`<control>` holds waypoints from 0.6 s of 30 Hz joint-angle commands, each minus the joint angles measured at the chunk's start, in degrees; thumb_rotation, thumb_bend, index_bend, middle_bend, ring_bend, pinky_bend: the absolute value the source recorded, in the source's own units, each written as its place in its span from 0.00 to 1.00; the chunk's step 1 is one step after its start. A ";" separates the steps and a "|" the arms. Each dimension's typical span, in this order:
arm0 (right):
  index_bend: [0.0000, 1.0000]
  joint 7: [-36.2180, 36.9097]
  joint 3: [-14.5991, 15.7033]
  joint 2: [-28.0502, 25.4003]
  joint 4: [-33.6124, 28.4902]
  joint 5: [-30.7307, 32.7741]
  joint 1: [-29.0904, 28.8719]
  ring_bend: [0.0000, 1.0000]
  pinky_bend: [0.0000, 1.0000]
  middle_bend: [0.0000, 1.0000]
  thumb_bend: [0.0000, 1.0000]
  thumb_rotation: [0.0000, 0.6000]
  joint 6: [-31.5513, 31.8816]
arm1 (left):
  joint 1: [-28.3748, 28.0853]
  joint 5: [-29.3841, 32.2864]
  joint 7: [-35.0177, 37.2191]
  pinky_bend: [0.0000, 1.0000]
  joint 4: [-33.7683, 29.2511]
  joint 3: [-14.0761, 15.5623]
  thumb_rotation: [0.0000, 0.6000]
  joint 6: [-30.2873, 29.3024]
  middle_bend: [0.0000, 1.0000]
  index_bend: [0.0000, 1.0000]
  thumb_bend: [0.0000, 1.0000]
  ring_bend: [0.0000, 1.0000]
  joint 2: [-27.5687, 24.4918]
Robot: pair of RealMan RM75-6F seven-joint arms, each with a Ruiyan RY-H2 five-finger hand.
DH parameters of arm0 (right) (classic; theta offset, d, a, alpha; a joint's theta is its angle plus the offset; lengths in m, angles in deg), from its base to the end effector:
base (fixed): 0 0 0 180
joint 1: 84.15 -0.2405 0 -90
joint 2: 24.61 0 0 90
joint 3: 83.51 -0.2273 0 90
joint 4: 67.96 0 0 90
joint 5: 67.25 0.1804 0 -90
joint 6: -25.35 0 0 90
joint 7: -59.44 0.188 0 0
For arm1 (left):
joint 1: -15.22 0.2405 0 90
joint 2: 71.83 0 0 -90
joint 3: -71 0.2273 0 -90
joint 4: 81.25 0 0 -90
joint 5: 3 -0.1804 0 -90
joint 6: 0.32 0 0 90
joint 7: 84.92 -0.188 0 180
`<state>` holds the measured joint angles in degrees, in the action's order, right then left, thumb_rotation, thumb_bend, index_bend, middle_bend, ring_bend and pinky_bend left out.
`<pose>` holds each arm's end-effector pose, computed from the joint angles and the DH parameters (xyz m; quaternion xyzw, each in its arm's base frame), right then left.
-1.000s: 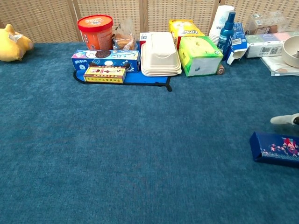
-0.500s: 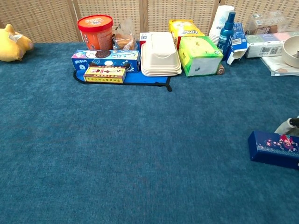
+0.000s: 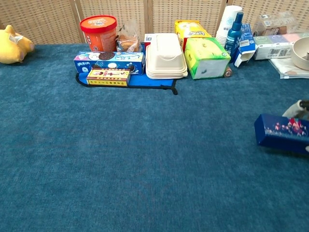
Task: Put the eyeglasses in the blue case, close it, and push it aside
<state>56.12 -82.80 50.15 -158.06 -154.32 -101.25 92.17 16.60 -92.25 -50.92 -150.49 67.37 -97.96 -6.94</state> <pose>-0.2320 -0.2486 0.0549 0.7095 -0.4311 0.3507 0.4333 -0.3185 0.1875 0.2414 -0.5238 -0.3827 -0.5027 0.5714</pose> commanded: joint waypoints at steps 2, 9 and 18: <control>0.56 1.46 -1.10 -0.67 0.88 -0.46 -1.46 0.38 0.16 0.51 0.33 1.00 -0.66 | -0.06 -0.08 -0.44 0.22 -0.53 0.05 1.00 0.06 0.27 0.31 0.35 0.30 -0.17; 0.56 2.78 -2.66 -0.60 2.78 -1.35 -5.33 0.38 0.16 0.51 0.33 1.00 -3.81 | -0.07 -0.15 -1.41 0.22 -1.52 0.14 0.99 0.07 0.27 0.31 0.34 0.30 -0.41; 0.56 2.02 -4.48 1.31 4.10 0.72 -9.94 0.37 0.16 0.50 0.33 1.00 -9.09 | 0.11 0.19 -1.78 0.22 -1.67 0.32 0.99 0.47 0.27 0.30 0.34 0.30 -0.61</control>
<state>58.31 -86.94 51.10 -154.23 -154.02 -110.75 83.56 16.71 -92.06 -52.70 -152.16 67.69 -97.49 -7.55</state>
